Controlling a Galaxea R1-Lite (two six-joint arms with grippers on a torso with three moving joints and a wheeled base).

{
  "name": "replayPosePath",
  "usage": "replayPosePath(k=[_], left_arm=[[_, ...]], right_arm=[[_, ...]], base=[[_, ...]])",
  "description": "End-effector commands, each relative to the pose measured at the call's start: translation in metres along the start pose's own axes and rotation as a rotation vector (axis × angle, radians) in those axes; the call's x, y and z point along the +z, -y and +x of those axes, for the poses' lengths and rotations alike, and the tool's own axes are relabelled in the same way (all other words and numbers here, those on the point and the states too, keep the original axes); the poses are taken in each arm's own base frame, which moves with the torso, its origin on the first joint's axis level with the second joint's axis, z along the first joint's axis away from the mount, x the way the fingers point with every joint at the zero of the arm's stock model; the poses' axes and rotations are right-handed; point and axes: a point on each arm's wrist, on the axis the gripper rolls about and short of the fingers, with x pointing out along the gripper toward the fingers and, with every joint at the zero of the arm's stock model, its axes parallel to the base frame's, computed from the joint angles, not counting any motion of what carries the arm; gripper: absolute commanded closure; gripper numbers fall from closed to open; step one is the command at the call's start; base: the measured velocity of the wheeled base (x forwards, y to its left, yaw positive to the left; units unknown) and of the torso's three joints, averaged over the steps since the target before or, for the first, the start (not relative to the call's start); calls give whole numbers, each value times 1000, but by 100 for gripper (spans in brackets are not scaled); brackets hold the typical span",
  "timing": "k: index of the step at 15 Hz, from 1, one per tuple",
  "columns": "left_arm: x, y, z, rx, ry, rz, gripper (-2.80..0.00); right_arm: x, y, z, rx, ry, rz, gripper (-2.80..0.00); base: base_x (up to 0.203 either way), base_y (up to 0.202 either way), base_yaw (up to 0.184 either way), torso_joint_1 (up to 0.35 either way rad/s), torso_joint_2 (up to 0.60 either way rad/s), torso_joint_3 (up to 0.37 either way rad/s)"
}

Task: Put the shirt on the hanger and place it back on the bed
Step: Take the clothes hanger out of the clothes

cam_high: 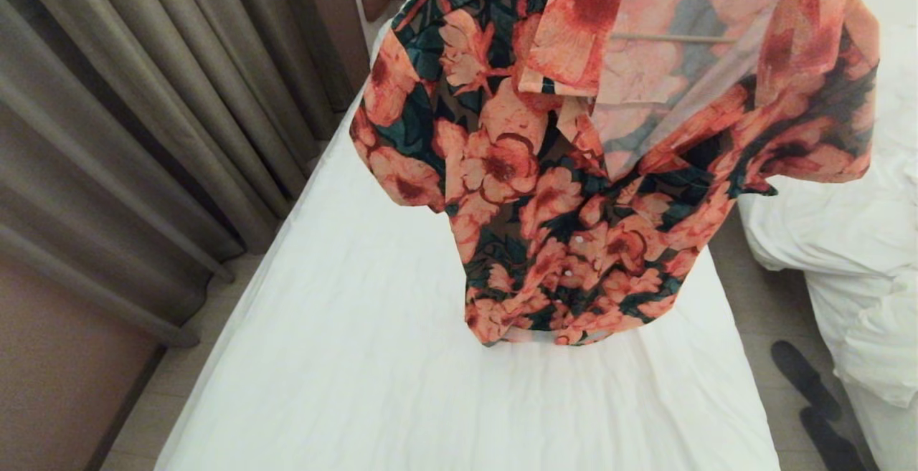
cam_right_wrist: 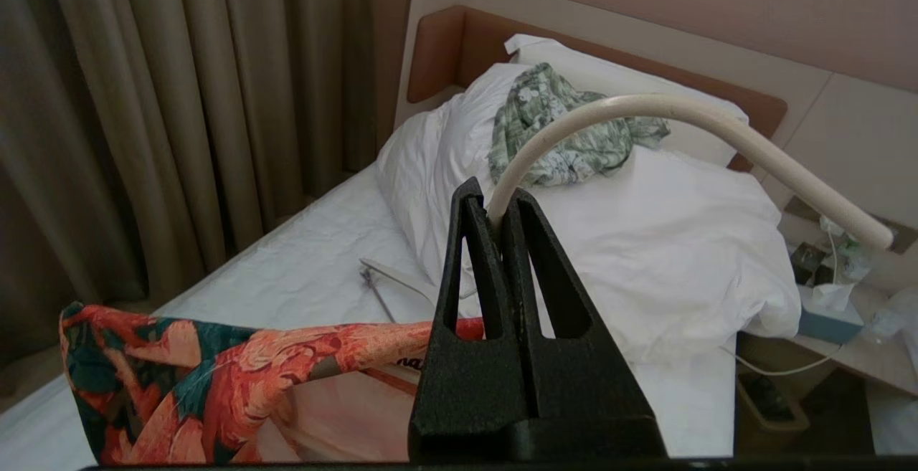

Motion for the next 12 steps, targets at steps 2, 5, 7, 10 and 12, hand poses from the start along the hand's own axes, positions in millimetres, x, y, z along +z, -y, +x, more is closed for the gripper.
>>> replayPosePath(k=[2, 5, 7, 10, 12], left_arm=[[1, 0, 2, -3, -5, -1, 0], [5, 2, 6, -33, -21, 2, 0], [6, 2, 6, -48, -26, 0, 0], [3, 2, 6, -48, -31, 1, 0], [3, 2, 6, -48, -32, -1, 0]], right_arm=[[0, 0, 1, 2, 5, -4, 0], [-3, -1, 4, 2, 3, -4, 0], [-5, -2, 6, 2, -2, -6, 0], [-7, -3, 8, 8, -6, -8, 0], [-7, -4, 8, 20, 0, -8, 0]], base=[[0, 0, 0, 0, 0, 0], [0, 0, 0, 0, 0, 0], [0, 0, 0, 0, 0, 0], [0, 0, 0, 0, 0, 0], [0, 0, 0, 0, 0, 0]])
